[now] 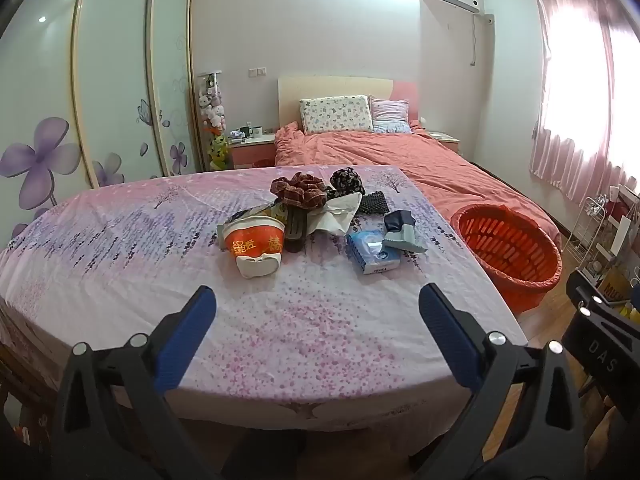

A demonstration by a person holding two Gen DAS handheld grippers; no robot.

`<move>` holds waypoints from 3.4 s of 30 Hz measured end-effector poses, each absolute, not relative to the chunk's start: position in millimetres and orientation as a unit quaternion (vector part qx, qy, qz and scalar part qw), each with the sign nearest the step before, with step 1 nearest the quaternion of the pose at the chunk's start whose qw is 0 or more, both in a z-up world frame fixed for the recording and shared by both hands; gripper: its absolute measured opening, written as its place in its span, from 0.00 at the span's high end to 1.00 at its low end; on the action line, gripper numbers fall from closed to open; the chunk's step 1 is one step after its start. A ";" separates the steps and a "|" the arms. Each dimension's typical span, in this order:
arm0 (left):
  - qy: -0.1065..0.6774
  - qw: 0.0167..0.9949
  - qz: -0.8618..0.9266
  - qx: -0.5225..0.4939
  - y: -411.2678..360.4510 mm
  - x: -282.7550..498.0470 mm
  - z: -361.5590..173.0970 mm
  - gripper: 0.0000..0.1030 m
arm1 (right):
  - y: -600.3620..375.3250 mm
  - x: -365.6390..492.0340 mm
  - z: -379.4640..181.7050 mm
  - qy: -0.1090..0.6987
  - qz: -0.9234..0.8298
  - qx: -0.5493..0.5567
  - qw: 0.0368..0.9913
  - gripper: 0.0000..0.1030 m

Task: Collect trash

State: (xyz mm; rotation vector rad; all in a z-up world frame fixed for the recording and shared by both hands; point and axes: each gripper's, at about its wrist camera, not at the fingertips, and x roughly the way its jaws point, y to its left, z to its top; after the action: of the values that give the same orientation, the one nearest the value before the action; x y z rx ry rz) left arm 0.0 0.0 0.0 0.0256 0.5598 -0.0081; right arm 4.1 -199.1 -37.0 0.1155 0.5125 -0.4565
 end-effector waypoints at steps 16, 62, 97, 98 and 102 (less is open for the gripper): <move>0.278 0.960 -0.004 0.011 0.2 0.2 0.0 0.04 | -199.2 4.6 -37.3 0.251 -0.224 0.056 0.940 0.02; 0.281 0.960 -0.004 0.012 0.1 0.4 -0.2 0.04 | -200.1 5.5 -38.8 0.252 -0.224 0.056 0.940 0.02; 0.286 0.958 0.003 0.012 5.5 5.7 -3.7 0.04 | -198.3 11.4 -42.3 0.256 -0.218 0.060 0.940 0.02; 0.286 0.958 0.008 0.012 7.7 11.9 -6.4 0.04 | -199.1 14.5 -43.5 0.257 -0.216 0.062 0.940 0.02; 0.293 0.956 0.028 0.002 27.2 26.6 -11.7 0.04 | -203.1 30.3 -47.8 0.268 -0.202 0.070 0.939 0.02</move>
State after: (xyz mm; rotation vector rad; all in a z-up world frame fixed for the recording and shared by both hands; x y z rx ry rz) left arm 26.6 27.2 -11.7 0.0037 0.5952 0.0573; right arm 30.3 -203.1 -47.8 0.1438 0.5465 -0.4132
